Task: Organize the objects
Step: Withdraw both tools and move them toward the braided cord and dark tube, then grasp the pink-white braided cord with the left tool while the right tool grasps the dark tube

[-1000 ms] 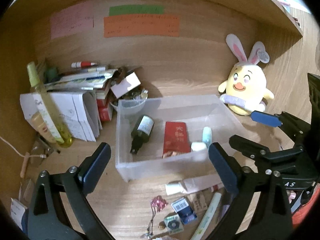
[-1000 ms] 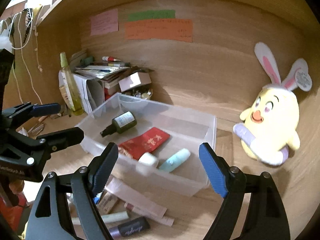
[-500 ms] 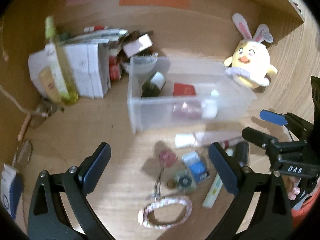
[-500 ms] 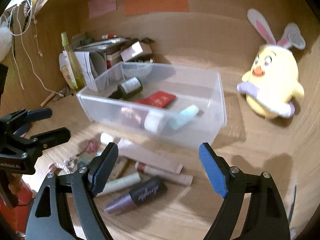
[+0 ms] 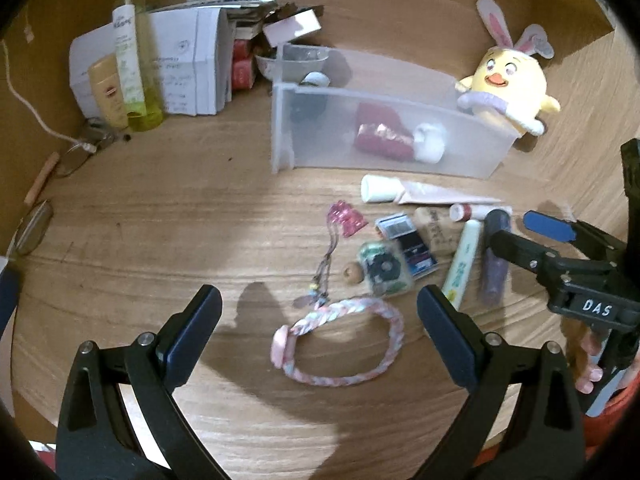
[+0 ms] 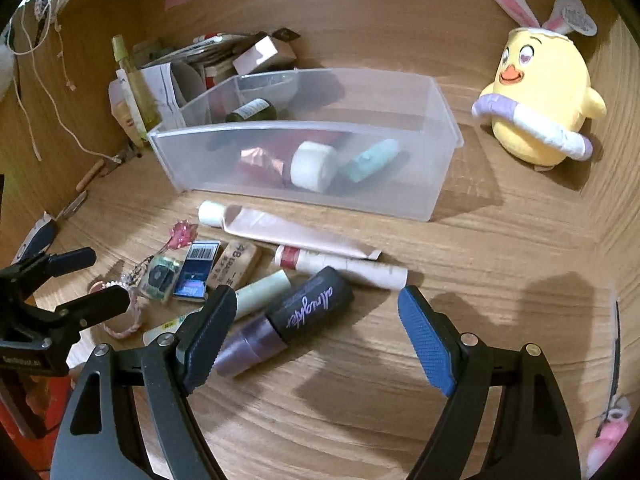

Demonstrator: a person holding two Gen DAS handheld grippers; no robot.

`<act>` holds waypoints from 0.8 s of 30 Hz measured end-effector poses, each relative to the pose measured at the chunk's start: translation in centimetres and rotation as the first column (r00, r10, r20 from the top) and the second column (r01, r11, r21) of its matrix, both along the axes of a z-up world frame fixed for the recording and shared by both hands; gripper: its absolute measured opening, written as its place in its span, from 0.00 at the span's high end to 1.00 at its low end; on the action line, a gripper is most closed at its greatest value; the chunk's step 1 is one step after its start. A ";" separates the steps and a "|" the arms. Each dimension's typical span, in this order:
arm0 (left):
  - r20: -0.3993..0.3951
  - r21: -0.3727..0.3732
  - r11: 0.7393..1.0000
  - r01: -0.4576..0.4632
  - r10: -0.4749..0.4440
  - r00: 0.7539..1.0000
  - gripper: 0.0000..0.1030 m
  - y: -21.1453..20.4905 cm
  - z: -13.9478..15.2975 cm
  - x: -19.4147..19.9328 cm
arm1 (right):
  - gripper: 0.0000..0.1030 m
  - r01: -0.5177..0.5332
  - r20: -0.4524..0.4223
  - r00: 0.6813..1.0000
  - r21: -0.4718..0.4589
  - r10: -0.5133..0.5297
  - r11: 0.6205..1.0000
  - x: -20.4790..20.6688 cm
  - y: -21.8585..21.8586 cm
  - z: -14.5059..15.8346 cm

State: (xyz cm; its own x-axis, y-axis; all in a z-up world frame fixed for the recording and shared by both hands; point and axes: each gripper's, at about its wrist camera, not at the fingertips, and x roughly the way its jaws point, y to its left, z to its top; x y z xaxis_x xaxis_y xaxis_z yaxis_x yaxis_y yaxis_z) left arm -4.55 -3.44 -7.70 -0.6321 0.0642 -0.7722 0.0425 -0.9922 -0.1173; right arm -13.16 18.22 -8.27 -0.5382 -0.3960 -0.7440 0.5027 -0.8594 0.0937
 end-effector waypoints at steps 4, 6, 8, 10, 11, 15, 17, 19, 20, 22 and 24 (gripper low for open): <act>0.031 0.003 1.000 -0.018 0.018 0.999 0.04 -0.6 -1.1 0.3 | 0.22 0.005 0.003 1.000 0.004 -0.005 1.000 0.3 0.0 -0.3; 0.021 -0.025 0.999 -0.029 0.029 0.999 0.04 -0.6 -1.2 0.8 | 0.23 0.012 0.011 1.000 0.001 -0.012 1.000 0.3 0.0 -0.5; 0.014 -0.038 0.999 -0.018 0.019 1.000 0.04 -0.4 -1.3 1.3 | 0.28 0.016 0.029 0.999 -0.008 -0.016 1.000 0.3 0.1 -0.8; 0.004 -0.060 0.998 -0.016 0.016 1.000 0.04 -0.3 -1.4 1.8 | 0.34 0.017 0.055 0.998 -0.041 -0.014 0.999 0.1 0.3 -0.9; 0.000 -0.075 0.997 -0.018 0.019 1.000 0.04 -0.3 -1.5 2.0 | 0.36 0.018 0.059 0.998 -0.045 -0.015 0.999 0.1 0.3 -0.9; -0.008 -0.104 0.994 -0.030 0.030 1.000 0.04 -0.3 -1.6 2.4 | 0.44 0.021 0.059 0.998 -0.049 -0.019 0.999 0.4 0.6 -0.7; -0.007 -0.076 0.997 -0.022 0.021 1.000 0.04 -0.3 -1.4 2.5 | 0.48 0.023 0.060 0.998 -0.048 -0.020 0.999 0.5 0.7 -0.6; -0.004 -0.036 0.999 -0.004 0.003 1.000 0.04 -0.1 -1.2 2.4 | 0.52 0.027 0.057 0.998 -0.043 -0.024 0.999 0.6 1.1 -0.5; -0.006 -0.024 1.000 0.005 -0.005 1.000 0.04 0.1 -1.1 2.5 | 0.53 0.029 0.057 0.998 -0.041 -0.027 0.999 0.6 1.2 -0.4; -0.014 -0.018 1.000 0.019 -0.019 1.000 0.03 0.6 -0.9 2.5 | 0.56 0.034 0.058 0.998 -0.039 -0.032 0.999 0.6 1.5 -0.3; -0.018 -0.026 0.999 0.030 -0.030 0.999 0.04 1.1 -0.9 2.4 | 0.58 0.038 0.061 0.997 -0.037 -0.036 0.999 0.6 1.8 -0.3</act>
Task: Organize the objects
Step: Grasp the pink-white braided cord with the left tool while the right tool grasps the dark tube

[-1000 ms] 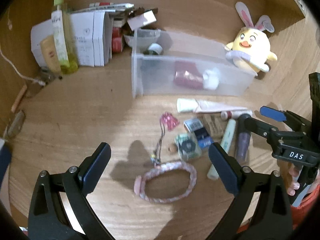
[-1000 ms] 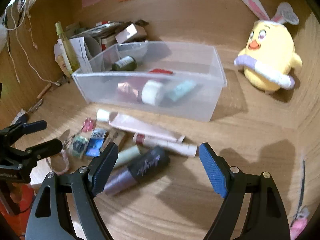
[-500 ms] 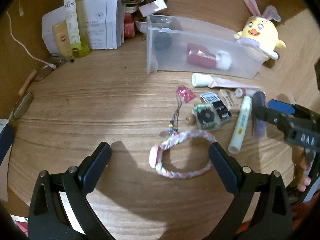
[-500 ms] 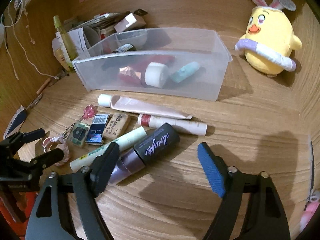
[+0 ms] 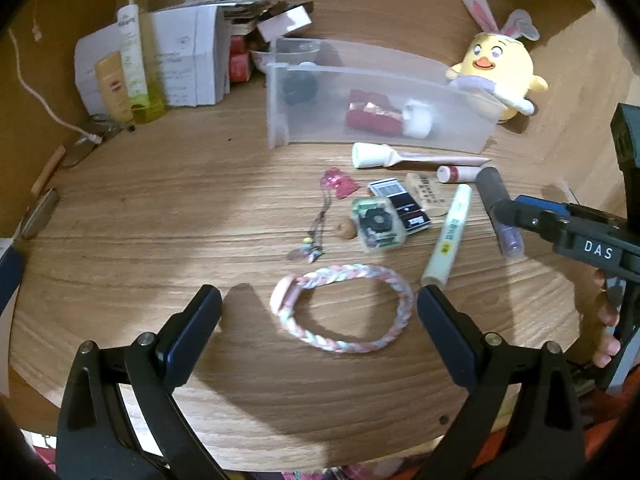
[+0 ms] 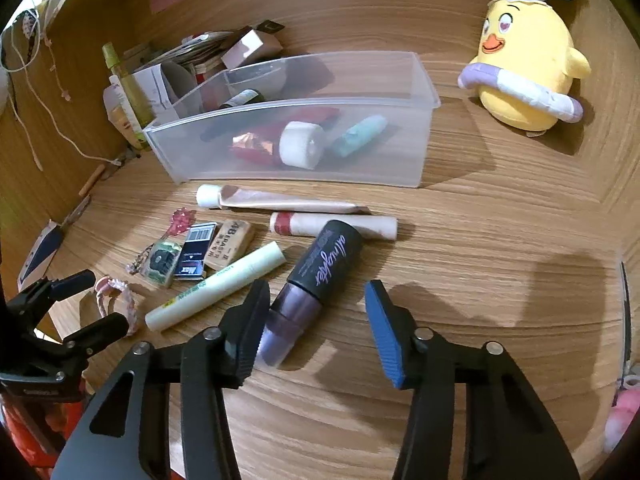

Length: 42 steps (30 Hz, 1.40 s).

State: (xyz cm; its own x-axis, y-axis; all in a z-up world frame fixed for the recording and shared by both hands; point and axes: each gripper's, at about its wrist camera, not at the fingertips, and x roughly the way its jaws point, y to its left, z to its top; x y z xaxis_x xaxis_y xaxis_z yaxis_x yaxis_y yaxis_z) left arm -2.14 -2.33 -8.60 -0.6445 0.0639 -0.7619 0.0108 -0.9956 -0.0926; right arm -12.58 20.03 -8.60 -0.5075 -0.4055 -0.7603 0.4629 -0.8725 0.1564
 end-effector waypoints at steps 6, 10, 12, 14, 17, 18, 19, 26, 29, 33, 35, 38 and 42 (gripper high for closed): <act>-0.005 -0.037 0.999 -0.023 0.023 1.000 0.11 0.2 -0.6 -0.5 | 0.59 0.005 0.044 0.999 -0.052 -0.003 0.999 -0.8 0.3 0.2; -0.020 -0.060 0.998 -0.033 0.032 0.999 0.28 0.1 -0.5 -0.5 | 0.59 0.019 0.050 0.999 -0.054 -0.016 0.998 -1.7 -0.3 0.2; -0.027 -0.064 0.997 -0.041 0.040 0.999 0.38 -0.1 -0.5 -0.4 | 0.59 0.013 0.063 0.998 -0.037 -0.011 0.999 -1.9 -0.9 -0.3; -0.033 -0.065 0.997 -0.051 0.049 0.998 0.47 -0.3 -0.4 -0.3 | 0.59 0.013 0.056 0.998 -0.029 -0.012 0.999 -1.8 -1.1 -0.5; -0.030 -0.060 0.996 -0.067 0.066 0.997 0.64 -0.9 -0.2 -0.2 | 0.59 0.017 0.042 0.999 -0.014 -0.017 1.000 -1.6 -1.1 -0.5; -0.025 -0.052 0.996 -0.068 0.067 0.997 0.70 -1.2 -0.1 -0.2 | 0.59 0.019 0.037 0.999 -0.011 -0.018 1.000 -1.6 -1.0 -0.5; -0.019 -0.037 0.997 -0.067 0.067 0.998 0.74 -1.5 0.0 -0.2 | 0.60 0.021 0.029 0.999 -0.004 -0.021 1.000 -1.6 -1.0 -0.5; -0.007 0.024 0.995 -0.095 0.095 0.995 0.88 -2.9 0.3 0.2 | 0.77 0.042 -0.001 0.999 0.010 -0.042 0.999 -1.4 -0.2 -0.4; -0.031 0.023 0.994 -0.103 0.104 0.994 0.88 -3.0 0.8 0.5 | 0.77 0.045 -0.015 0.999 -0.001 -0.045 0.999 -1.1 0.1 0.0; -0.064 0.027 0.995 -0.100 0.102 0.993 0.88 -3.0 1.9 0.5 | 0.77 0.049 -0.046 0.998 -0.012 -0.049 0.999 -0.7 0.4 1.1; -0.077 0.030 0.995 -0.096 0.098 0.992 0.89 -3.1 2.3 0.3 | 0.77 0.048 -0.061 0.997 -0.021 -0.049 0.999 -0.4 0.5 1.8; -0.097 0.032 0.995 -0.091 0.094 0.991 0.88 -3.0 3.0 -0.2 | 0.77 0.046 -0.084 0.995 -0.032 -0.048 0.998 -0.2 0.6 2.7; -0.121 0.041 0.995 -0.086 0.090 0.988 0.88 -2.8 3.9 -0.9 | 0.77 0.041 -0.113 0.993 -0.043 -0.045 0.998 -0.3 0.6 3.8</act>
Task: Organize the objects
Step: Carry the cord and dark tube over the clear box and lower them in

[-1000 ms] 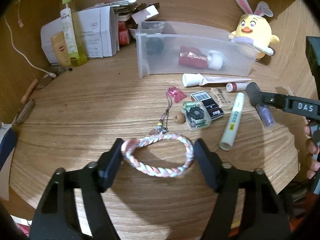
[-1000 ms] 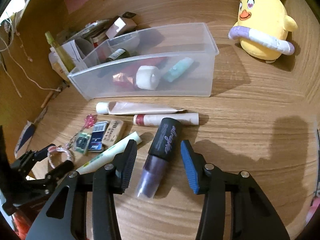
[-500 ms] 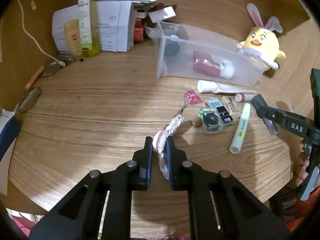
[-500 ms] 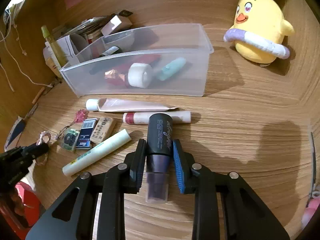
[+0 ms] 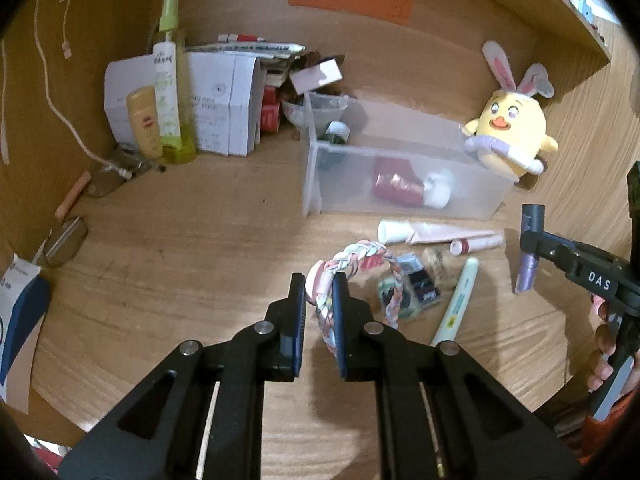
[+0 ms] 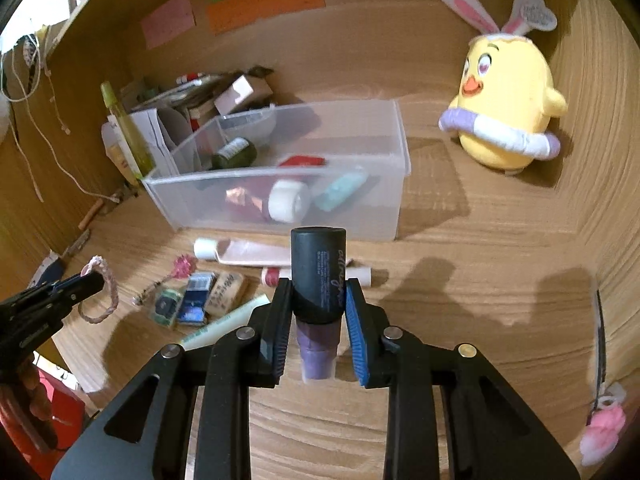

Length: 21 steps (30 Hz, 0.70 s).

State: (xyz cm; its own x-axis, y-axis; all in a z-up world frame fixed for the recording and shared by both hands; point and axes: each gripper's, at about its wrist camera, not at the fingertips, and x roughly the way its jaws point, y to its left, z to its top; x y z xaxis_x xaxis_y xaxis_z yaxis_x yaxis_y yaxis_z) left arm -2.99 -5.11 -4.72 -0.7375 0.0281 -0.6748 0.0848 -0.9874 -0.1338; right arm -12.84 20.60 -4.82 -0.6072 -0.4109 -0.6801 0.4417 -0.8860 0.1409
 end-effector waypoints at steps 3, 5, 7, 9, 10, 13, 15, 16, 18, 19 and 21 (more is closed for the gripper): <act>-0.019 0.003 1.000 0.008 -0.008 1.000 0.88 0.2 0.7 -0.7 | 0.77 -0.004 -0.021 1.000 -0.005 0.004 1.000 -0.2 0.0 0.8; -0.032 0.004 1.000 0.012 -0.012 0.999 0.88 0.4 1.1 -1.2 | 0.77 -0.003 -0.041 0.999 -0.007 0.003 1.000 -0.3 -0.1 1.4; -0.041 0.006 1.000 0.022 -0.021 0.999 0.88 0.6 1.5 -1.8 | 0.77 -0.003 -0.056 0.998 -0.012 0.002 1.000 -0.5 -0.1 1.9; -0.049 0.004 1.000 0.025 -0.025 0.998 0.88 0.7 1.9 -2.2 | 0.77 -0.003 -0.072 0.997 -0.018 0.002 1.000 -0.8 -0.1 2.5; -0.055 0.003 1.000 0.029 -0.029 0.998 0.88 0.8 2.2 -2.6 | 0.77 -0.003 -0.075 0.997 -0.021 0.001 1.000 -0.9 -0.1 2.6; -0.073 -0.004 0.999 0.037 -0.038 0.997 0.88 1.1 2.9 -3.3 | 0.77 -0.015 -0.090 0.996 -0.020 0.013 1.000 -1.6 -0.5 3.3; -0.087 -0.007 0.999 0.040 -0.041 0.995 0.88 1.3 3.4 -3.7 | 0.77 -0.020 -0.109 0.994 -0.010 0.019 1.000 -2.1 -0.9 3.7; -0.096 -0.009 0.999 0.041 -0.042 0.995 0.88 1.4 3.8 -4.0 | 0.77 -0.022 -0.119 0.993 -0.007 0.021 1.000 -2.5 -1.1 4.0; -0.112 -0.011 0.999 0.041 -0.042 0.993 0.88 1.4 4.5 -4.5 | 0.77 -0.027 -0.129 0.991 -0.008 0.025 1.000 -3.0 -1.3 4.3; -0.118 -0.013 0.999 0.040 -0.041 0.992 0.88 1.4 4.7 -4.7 | 0.77 -0.030 -0.137 0.990 -0.011 0.028 0.999 -3.4 -1.5 4.6; -0.132 -0.013 0.999 0.042 -0.043 0.990 0.88 1.4 5.3 -5.3 | 0.77 -0.037 -0.148 0.988 -0.010 0.035 0.999 -4.0 -1.9 5.0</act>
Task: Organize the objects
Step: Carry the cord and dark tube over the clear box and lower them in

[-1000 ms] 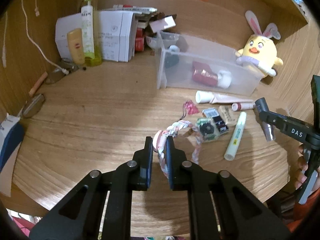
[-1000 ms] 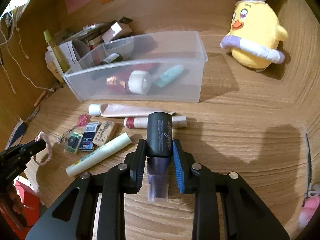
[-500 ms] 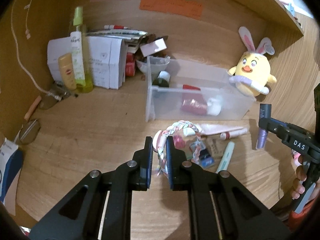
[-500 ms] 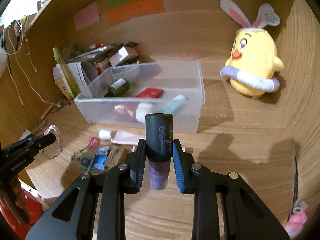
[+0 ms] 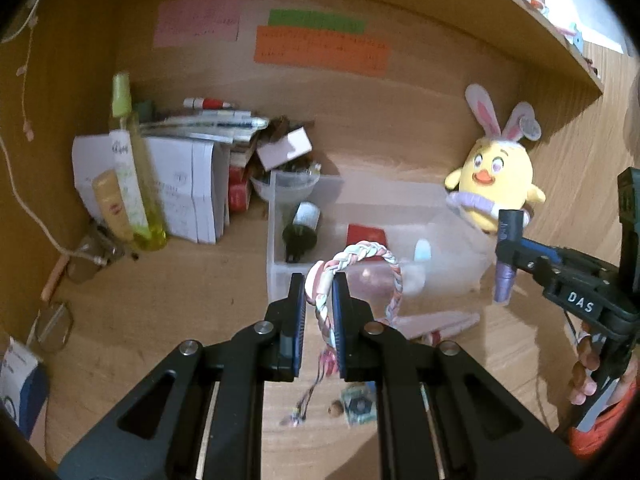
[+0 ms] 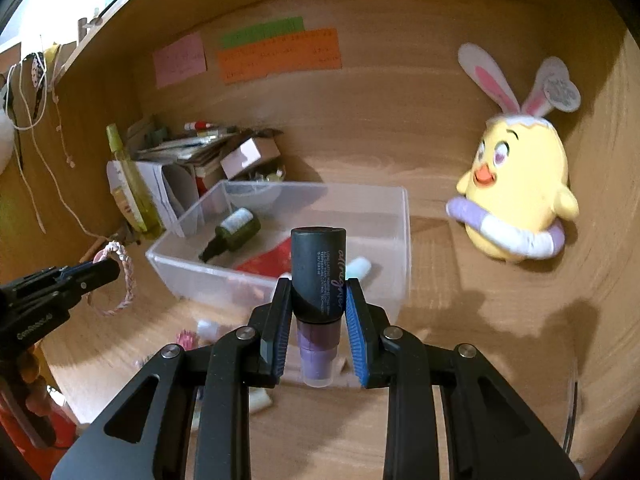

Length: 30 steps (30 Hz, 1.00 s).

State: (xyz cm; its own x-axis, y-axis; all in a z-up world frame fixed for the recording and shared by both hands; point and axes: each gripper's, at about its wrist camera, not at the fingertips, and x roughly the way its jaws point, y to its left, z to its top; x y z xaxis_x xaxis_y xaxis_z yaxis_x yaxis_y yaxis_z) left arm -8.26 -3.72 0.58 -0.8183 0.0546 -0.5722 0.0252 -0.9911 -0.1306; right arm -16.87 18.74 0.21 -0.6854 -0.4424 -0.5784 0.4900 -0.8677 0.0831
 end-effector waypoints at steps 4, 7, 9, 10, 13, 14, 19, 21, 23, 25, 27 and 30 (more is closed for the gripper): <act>-0.017 -0.004 1.000 -0.003 0.003 1.000 0.88 -0.1 1.1 -1.4 | 0.77 -0.010 -0.030 0.999 0.014 0.010 1.000 -1.1 -0.8 0.8; -0.033 -0.002 1.000 -0.006 0.006 0.999 0.88 -0.2 1.8 -2.4 | 0.77 -0.010 -0.058 0.998 0.022 0.011 1.000 -1.8 -1.2 1.6; -0.037 0.002 1.000 -0.007 0.007 0.999 0.88 -0.3 2.2 -3.1 | 0.77 -0.011 -0.067 0.998 0.018 0.012 1.000 -2.4 -1.3 2.0; -0.040 0.002 1.000 -0.006 0.006 0.999 0.88 -0.3 2.4 -3.5 | 0.77 -0.013 -0.072 0.997 0.013 0.014 1.000 -2.7 -1.4 2.3; -0.046 -0.001 1.000 -0.006 0.006 0.999 0.88 -0.3 2.7 -4.6 | 0.77 -0.015 -0.084 0.996 0.020 0.016 1.000 -3.8 -1.8 2.7; -0.048 -0.002 1.000 -0.008 0.007 0.999 0.88 -0.3 2.8 -4.8 | 0.77 -0.015 -0.086 0.996 0.023 0.016 1.000 -4.0 -1.9 2.8; -0.043 -0.003 1.000 -0.008 0.008 0.999 0.88 -0.3 2.9 -6.3 | 0.77 -0.013 -0.091 0.996 0.026 0.015 1.000 -5.6 -2.3 3.0; -0.036 -0.006 1.000 -0.005 0.005 0.999 0.88 -0.2 2.7 -7.0 | 0.77 -0.016 -0.083 0.996 0.025 0.018 1.000 -6.0 -2.4 2.7; -0.026 -0.011 1.000 -0.003 0.002 1.000 0.88 -0.1 2.5 -7.4 | 0.77 -0.022 -0.066 0.998 0.033 0.024 0.999 -6.5 -2.8 2.2; -0.013 -0.011 1.000 0.005 -0.005 1.000 0.88 0.0 2.1 -7.8 | 0.77 -0.033 -0.037 0.999 0.044 0.035 0.998 -7.1 -3.1 1.3; -0.003 -0.014 1.000 0.015 -0.015 1.000 0.88 0.2 1.7 -8.0 | 0.77 -0.043 -0.008 0.999 0.053 0.043 0.998 -7.6 -3.3 0.4; 0.017 -0.021 0.999 0.030 -0.030 0.999 0.88 0.6 1.0 -8.1 | 0.77 -0.051 0.029 0.998 0.073 0.049 0.996 -8.3 -3.8 -1.0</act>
State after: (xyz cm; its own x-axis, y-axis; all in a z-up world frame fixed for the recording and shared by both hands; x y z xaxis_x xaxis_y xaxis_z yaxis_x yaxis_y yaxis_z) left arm -16.39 -3.15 1.61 -0.8070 0.0671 -0.5867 -0.0028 -0.9940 -0.1097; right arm -25.14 14.94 -0.83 -0.6475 -0.4309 -0.6286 0.5312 -0.8466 0.0332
